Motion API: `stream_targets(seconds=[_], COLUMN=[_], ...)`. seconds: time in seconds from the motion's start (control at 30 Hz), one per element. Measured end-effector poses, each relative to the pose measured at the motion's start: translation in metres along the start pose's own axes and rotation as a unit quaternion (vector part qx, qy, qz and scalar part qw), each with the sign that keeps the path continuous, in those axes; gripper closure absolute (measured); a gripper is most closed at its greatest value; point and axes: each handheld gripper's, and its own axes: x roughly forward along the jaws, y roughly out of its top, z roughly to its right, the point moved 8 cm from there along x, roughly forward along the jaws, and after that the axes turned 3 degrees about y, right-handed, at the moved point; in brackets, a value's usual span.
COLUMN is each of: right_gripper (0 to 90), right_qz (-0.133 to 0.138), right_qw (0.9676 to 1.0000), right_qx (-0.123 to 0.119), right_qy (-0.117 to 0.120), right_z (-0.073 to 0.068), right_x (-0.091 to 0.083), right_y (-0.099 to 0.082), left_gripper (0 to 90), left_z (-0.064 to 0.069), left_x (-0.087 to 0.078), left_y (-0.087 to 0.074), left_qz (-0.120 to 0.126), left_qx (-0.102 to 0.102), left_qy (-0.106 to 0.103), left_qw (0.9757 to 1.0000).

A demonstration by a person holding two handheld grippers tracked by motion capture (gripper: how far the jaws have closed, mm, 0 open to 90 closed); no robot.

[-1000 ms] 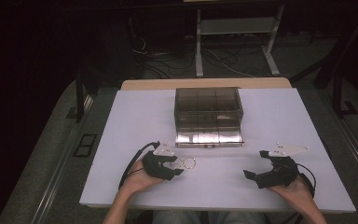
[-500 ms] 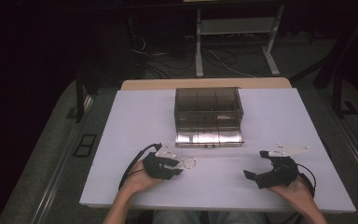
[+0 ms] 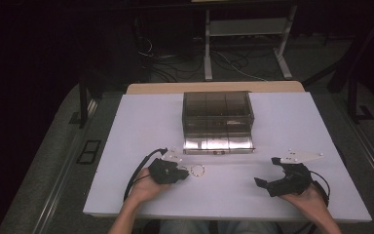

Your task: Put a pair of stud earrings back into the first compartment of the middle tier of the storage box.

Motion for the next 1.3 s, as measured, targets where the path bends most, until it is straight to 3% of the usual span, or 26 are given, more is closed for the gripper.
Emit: stream_targets(seconds=[0.1,0.3,0.53,0.9,1.1,1.3], right_gripper=[0.0,0.0,0.0,0.0,0.0,0.0], right_qz=[0.000,0.000,0.003,0.003,0.004,0.003], right_qw=[1.0000,1.0000,1.0000,1.0000,1.0000,1.0000], right_qx=[0.001,0.000,0.000,0.000,0.001,0.001], right_qy=[0.000,0.001,0.000,0.000,-0.001,-0.002], right_z=[0.000,0.000,0.001,0.001,0.001,0.002], right_x=[0.000,-0.001,-0.002,-0.002,-0.002,-0.003], right_y=[0.000,0.000,0.001,0.001,0.001,0.000], left_gripper=[85.7,85.8,85.8,85.8,85.8,85.8], left_z=[-0.002,-0.003,-0.004,-0.004,-0.003,-0.001], left_x=[0.000,-0.001,-0.003,-0.015,-0.025,-0.036], left_y=[0.000,0.000,0.000,0.003,0.013,0.020], left_qz=[0.008,0.007,0.012,0.039,0.071,0.087], left_qx=[-0.030,-0.047,-0.053,-0.065,-0.069,-0.064], left_qy=[-0.012,-0.018,-0.019,-0.024,-0.023,-0.018], left_qw=[0.9995,0.9987,0.9983,0.9968,0.9949,0.9940])
